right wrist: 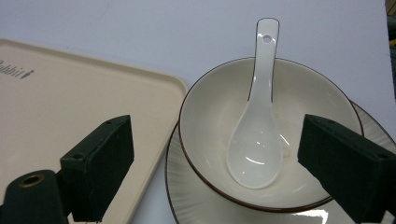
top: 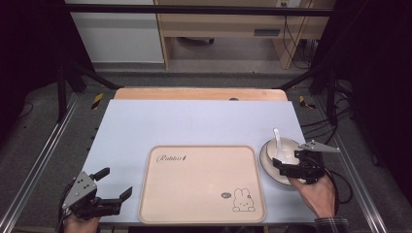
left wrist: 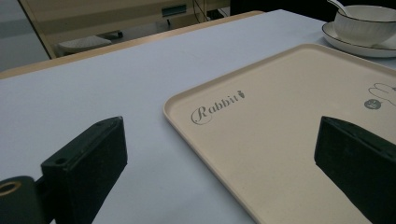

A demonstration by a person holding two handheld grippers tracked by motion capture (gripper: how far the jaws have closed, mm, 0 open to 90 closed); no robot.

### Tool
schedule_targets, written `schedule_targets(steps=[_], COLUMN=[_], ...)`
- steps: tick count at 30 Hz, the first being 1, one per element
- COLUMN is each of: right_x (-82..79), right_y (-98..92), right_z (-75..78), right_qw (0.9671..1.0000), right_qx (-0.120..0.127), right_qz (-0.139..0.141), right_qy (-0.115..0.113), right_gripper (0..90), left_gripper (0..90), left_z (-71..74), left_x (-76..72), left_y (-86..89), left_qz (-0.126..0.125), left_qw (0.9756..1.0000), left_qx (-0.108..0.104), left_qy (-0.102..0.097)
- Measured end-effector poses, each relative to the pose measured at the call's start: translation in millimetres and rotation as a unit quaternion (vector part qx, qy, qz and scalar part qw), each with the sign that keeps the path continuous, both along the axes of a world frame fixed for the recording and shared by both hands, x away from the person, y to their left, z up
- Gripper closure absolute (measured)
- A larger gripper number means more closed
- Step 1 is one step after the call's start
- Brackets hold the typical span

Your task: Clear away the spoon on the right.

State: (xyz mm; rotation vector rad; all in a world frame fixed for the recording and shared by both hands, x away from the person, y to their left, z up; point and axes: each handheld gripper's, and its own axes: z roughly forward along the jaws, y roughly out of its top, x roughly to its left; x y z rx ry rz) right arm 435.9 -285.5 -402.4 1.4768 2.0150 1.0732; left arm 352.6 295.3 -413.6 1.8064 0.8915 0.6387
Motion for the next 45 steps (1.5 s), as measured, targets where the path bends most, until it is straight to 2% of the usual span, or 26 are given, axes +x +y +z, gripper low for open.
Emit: schedule_targets(steps=[10, 20, 29, 30, 34, 40, 45], right_x=[12.3, 23.6, 34.2, 36.9, 40.9, 47.2, 52.9], right_y=[-2.2, -2.1, 0.3, 1.3, 1.5, 2.3, 3.8], right_z=[1.2, 1.2, 0.1, -0.2, -1.0, -1.9, -3.7], right_qw=[1.0, 0.9999, 0.9996, 0.9994, 0.9993, 0.9986, 0.9981], right_qx=[-0.008, -0.007, -0.024, -0.029, -0.032, -0.051, -0.059], right_qz=[0.003, -0.004, -0.009, -0.016, -0.018, -0.014, -0.018], right_qy=[0.004, 0.008, 0.009, 0.011, 0.01, 0.003, 0.008], right_gripper=[23.5, 27.0, 33.5, 36.4, 40.1, 47.5, 52.0], left_gripper=[2.1, 2.1, 2.1, 2.1, 2.0, 2.1, 2.1], left_z=[0.2, 0.6, 0.7, 0.7, 0.8, 0.9, 0.8], left_x=[-0.1, -0.5, -0.6, -0.6, -0.6, -0.6, -0.6], left_y=[0.4, 0.6, 0.9, 0.9, 1.1, 1.2, 1.2], left_qz=[0.001, 0.002, 0.002, 0.002, 0.002, 0.002, 0.002], left_qw=[1.0, 1.0, 1.0, 1.0, 1.0, 1.0, 1.0], left_qx=[0.0, 0.0, -0.001, -0.001, -0.001, -0.001, -0.001], left_qy=[-0.001, -0.002, -0.002, -0.002, -0.003, -0.003, -0.003])
